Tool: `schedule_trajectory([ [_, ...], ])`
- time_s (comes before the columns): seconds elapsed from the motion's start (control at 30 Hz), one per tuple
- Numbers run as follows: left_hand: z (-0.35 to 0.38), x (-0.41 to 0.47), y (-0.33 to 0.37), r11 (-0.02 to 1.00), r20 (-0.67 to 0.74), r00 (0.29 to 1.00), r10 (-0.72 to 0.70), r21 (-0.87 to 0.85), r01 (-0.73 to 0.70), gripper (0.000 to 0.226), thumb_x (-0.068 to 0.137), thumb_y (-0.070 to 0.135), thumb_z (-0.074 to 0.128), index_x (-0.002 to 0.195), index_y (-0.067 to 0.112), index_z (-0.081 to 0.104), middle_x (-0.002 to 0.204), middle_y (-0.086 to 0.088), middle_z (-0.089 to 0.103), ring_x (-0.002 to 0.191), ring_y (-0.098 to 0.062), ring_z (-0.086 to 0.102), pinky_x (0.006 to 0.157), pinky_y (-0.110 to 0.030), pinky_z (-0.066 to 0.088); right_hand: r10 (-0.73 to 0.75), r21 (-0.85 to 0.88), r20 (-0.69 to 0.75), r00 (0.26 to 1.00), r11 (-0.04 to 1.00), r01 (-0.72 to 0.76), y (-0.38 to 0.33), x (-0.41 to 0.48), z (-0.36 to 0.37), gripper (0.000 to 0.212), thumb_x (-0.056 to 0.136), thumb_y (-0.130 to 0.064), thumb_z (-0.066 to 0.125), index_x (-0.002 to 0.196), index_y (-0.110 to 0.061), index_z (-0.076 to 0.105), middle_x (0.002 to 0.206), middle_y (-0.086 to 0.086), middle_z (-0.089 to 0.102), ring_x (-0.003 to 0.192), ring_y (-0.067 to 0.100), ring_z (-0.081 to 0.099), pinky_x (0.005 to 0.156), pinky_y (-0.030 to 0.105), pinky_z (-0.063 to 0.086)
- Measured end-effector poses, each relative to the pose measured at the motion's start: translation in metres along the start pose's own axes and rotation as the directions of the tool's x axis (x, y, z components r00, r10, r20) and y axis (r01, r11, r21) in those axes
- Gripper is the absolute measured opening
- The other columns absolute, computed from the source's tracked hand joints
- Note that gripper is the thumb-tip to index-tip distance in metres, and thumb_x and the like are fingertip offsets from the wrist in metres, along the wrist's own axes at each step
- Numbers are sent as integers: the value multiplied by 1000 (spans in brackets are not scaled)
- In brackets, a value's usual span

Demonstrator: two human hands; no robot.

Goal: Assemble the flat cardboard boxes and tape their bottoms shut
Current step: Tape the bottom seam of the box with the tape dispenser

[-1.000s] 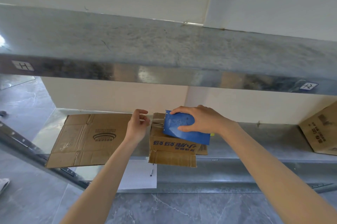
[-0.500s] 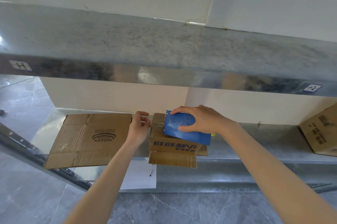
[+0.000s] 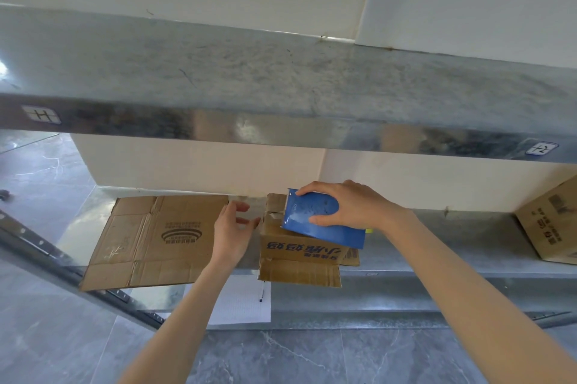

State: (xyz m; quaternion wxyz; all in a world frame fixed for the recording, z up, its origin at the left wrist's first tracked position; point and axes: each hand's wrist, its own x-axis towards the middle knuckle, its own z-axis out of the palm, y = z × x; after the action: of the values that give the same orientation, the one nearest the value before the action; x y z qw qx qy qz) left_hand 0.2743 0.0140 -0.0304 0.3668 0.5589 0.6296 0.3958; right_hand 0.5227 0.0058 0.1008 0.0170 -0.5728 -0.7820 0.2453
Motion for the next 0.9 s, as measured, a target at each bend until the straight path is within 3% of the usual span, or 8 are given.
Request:
schedule_trajectory([
  [0.1, -8, 4, 12, 992, -6, 992, 123, -21, -123, 27, 90, 15, 69, 111, 27, 58, 115, 5, 64, 99, -11, 64, 77, -22, 52, 2, -6, 4, 1000, 1000, -2, 0, 0, 0, 44, 86, -57, 62, 124, -64, 40, 94, 0, 68, 69, 18, 60, 59, 26, 43],
  [0.2, -12, 7, 25, 968, 148, 959, 241, 29, -248, 42, 90, 8, 63, 125, 31, 56, 132, 11, 55, 118, -9, 54, 95, -28, 47, -3, -17, -2, 1000, 1000, 3, 0, 0, 0, 44, 86, -55, 63, 125, -62, 41, 93, 4, 68, 69, 20, 59, 61, 29, 44],
  [0.33, -9, 4, 33, 921, 555, 799, 231, 142, -364, 81, 83, 10, 66, 151, 30, 28, 160, 16, 18, 145, 0, 8, 117, -35, 22, -7, -21, -13, 1000, 1000, 7, -1, -1, -1, 44, 86, -56, 63, 125, -61, 42, 94, 3, 68, 67, 19, 58, 62, 30, 45],
  [0.4, -3, 6, 35, 883, 627, 750, 211, 208, -422, 98, 80, 21, 75, 156, 27, 14, 163, 17, 4, 143, 4, -11, 121, -36, 14, -8, -24, -20, 1000, 1000, 7, -2, -2, -1, 45, 86, -55, 63, 125, -61, 42, 97, 0, 68, 70, 19, 59, 64, 32, 47],
  [0.47, 6, 8, 38, 864, 625, 748, 224, 229, -449, 113, 73, 39, 84, 157, 26, 9, 163, 17, 0, 145, 1, -18, 120, -33, 9, -10, -19, -23, 1000, 1000, 10, -3, -2, -2, 46, 86, -55, 64, 126, -60, 42, 102, -6, 66, 70, 13, 58, 62, 29, 46],
  [0.57, 20, 7, 37, 855, 582, 771, 259, 233, -463, 121, 64, 56, 86, 157, 26, 15, 163, 14, 10, 148, -2, -17, 121, -35, 12, -9, -14, -26, 1000, 1000, 9, -3, -2, -2, 49, 86, -56, 64, 129, -60, 41, 108, -12, 63, 72, 8, 57, 61, 25, 43],
  [0.7, 29, 6, 26, 845, 477, 816, 326, 240, -478, 111, 63, 60, 83, 154, 27, 27, 159, 12, 26, 143, 4, -9, 120, -39, 23, -9, 43, -12, 1000, 999, 10, -2, -2, 1, 56, 83, -59, 67, 132, -59, 40, 112, -12, 60, 79, 9, 58, 63, 23, 45],
  [0.9, 30, 7, 23, 801, 473, 810, 347, 299, -518, 106, 68, 64, 77, 155, 28, 26, 161, 12, 24, 144, 2, -5, 118, -39, 26, -16, 67, 11, 1000, 998, 15, -1, -3, 2, 58, 84, -59, 67, 133, -61, 36, 107, -17, 54, 71, 3, 54, 56, 14, 35],
])
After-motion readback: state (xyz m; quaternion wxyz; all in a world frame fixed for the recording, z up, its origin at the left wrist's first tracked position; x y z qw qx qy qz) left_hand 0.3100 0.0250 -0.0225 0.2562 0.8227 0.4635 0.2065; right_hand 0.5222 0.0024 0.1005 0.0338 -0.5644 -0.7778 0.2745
